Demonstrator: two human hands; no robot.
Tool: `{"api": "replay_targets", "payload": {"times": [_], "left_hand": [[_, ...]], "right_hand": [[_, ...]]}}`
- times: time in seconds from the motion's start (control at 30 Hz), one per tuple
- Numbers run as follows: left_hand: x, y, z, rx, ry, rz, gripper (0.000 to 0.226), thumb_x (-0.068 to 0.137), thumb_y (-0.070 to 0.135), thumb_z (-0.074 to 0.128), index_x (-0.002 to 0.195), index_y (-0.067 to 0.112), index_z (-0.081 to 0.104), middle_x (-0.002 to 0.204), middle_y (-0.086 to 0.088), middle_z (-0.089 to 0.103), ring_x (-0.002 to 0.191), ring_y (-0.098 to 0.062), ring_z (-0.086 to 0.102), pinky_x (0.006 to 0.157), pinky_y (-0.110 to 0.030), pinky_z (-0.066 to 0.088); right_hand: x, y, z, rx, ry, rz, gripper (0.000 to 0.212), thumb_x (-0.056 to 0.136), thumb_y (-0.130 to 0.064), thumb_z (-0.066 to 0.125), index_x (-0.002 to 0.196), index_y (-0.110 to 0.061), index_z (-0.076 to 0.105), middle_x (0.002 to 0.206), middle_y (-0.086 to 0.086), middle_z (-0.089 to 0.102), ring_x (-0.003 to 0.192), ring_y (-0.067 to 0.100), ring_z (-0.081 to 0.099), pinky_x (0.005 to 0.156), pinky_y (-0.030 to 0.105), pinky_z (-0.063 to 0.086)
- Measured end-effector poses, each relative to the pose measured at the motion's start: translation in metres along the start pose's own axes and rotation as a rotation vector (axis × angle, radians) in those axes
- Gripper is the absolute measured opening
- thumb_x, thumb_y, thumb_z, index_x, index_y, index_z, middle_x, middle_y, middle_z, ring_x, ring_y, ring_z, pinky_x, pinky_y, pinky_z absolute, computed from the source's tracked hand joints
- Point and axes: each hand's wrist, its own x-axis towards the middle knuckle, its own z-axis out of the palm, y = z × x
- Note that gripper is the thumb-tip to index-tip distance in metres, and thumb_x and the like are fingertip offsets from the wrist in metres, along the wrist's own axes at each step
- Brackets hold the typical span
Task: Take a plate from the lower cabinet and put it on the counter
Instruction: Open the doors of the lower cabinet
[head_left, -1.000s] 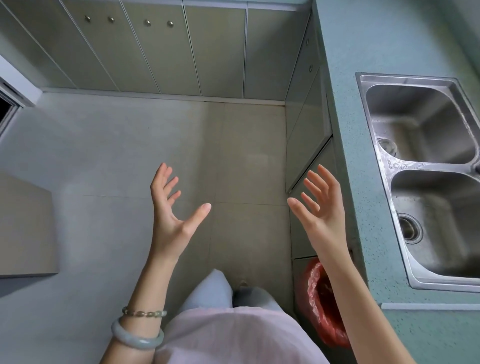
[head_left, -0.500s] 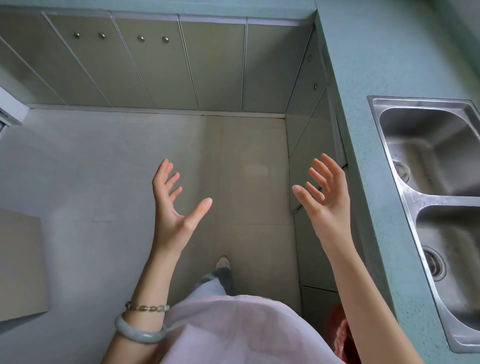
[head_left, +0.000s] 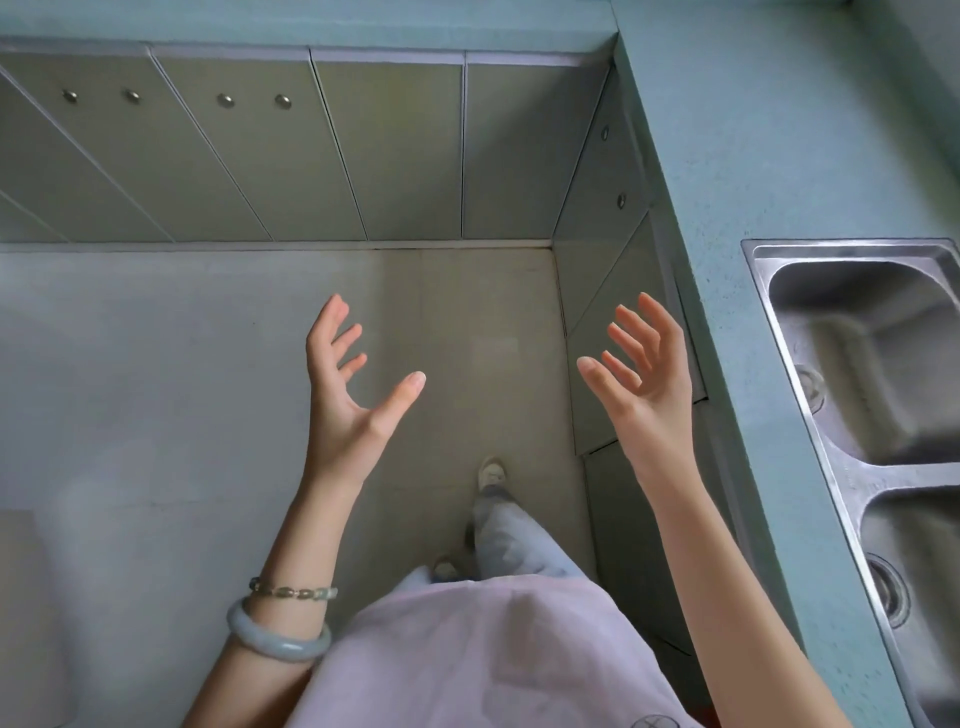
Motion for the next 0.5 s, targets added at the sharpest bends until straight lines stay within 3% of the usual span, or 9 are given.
{"api": "replay_targets", "payload": {"times": [0.13, 0.5], "left_hand": [[0.053, -0.011, 0.022, 0.011, 0.016, -0.021, 0.087, 0.073, 0.020, 0.073, 0.146, 0.022, 0.026, 0.149, 0.002, 0.033, 0.135, -0.011, 0.040, 0.110, -0.039, 0.037], [0.193, -0.010, 0.068, -0.007, 0.125, -0.009, 0.083, 0.072, 0.033, 0.073, 0.142, 0.031, 0.028, 0.150, 0.003, 0.033, 0.135, -0.011, 0.040, 0.110, -0.037, 0.037]], "right_hand": [[0.063, 0.011, 0.006, -0.025, -0.003, 0.001, 0.069, 0.082, -0.012, 0.073, 0.139, -0.025, 0.037, 0.138, -0.004, 0.050, 0.124, 0.007, 0.051, 0.102, 0.031, 0.046], [0.225, 0.007, 0.026, -0.014, -0.092, -0.013, 0.068, 0.081, -0.012, 0.073, 0.139, -0.022, 0.038, 0.134, -0.009, 0.051, 0.122, 0.005, 0.053, 0.092, 0.014, 0.047]]}}
